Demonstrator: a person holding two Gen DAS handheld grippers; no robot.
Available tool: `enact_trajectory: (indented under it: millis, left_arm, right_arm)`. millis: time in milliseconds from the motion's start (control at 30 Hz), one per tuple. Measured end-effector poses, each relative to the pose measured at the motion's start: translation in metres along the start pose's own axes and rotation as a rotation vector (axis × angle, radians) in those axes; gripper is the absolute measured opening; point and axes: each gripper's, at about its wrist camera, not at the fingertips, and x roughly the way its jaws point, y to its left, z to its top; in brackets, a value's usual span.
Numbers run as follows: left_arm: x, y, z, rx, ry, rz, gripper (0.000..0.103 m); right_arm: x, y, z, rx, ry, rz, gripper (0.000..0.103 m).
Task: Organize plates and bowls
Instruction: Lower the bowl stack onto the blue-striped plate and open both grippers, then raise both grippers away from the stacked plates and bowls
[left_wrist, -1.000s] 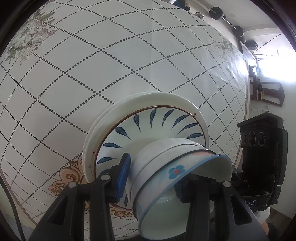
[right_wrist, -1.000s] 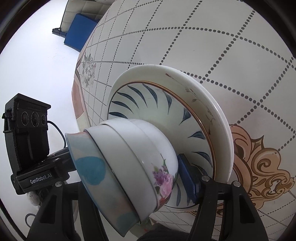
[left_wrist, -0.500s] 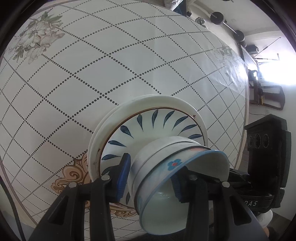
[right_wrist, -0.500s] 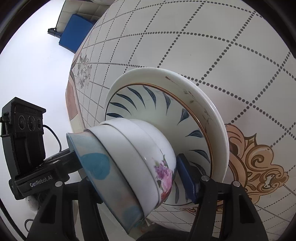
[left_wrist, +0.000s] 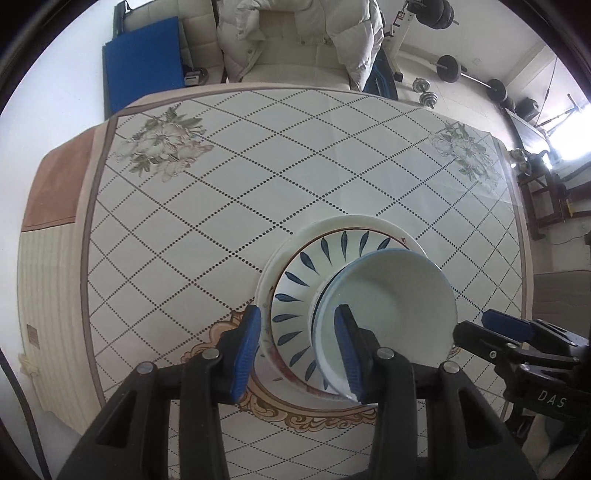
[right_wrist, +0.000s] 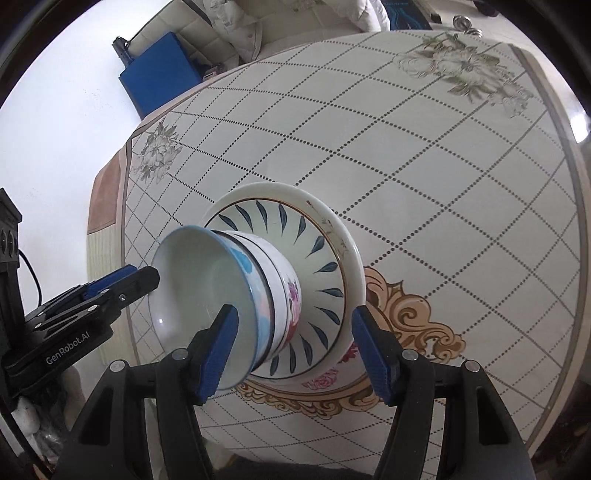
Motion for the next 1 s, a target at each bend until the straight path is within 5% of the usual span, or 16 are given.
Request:
enact_trajectory:
  millis: [333, 467, 533, 633, 667, 1000]
  left_arm:
    - [-0.063, -0.005, -0.029, -0.006, -0.146, 0.097, 0.04]
    - [-0.081, -0.007, -0.037, -0.013, -0.183, 0.117, 0.04]
    - [-0.088, -0.006, -0.039, -0.022, -0.198, 0.11, 0.048]
    - [-0.097, -0.006, -0.043, -0.033, -0.217, 0.106, 0.083]
    - [-0.1, -0.005, -0.044, -0.039, -0.226, 0.105, 0.087]
    - [-0.125, -0.008, -0.065, -0.026, -0.272, 0.107, 0.087]
  right_arm:
    - [-0.063, 0.032, -0.043, -0.067, -0.084, -0.116, 0.068]
    - [-0.084, 0.047, -0.058, -0.105, -0.162, -0.191, 0.099]
    - [-0.095, 0.051, -0.063, -0.12, -0.199, -0.223, 0.103]
    - [-0.109, 0.057, -0.069, -0.133, -0.242, -0.272, 0.103]
    - [-0.114, 0.059, -0.072, -0.139, -0.257, -0.28, 0.103]
    - [-0.151, 0.07, -0.094, -0.13, -0.336, -0.303, 0.103]
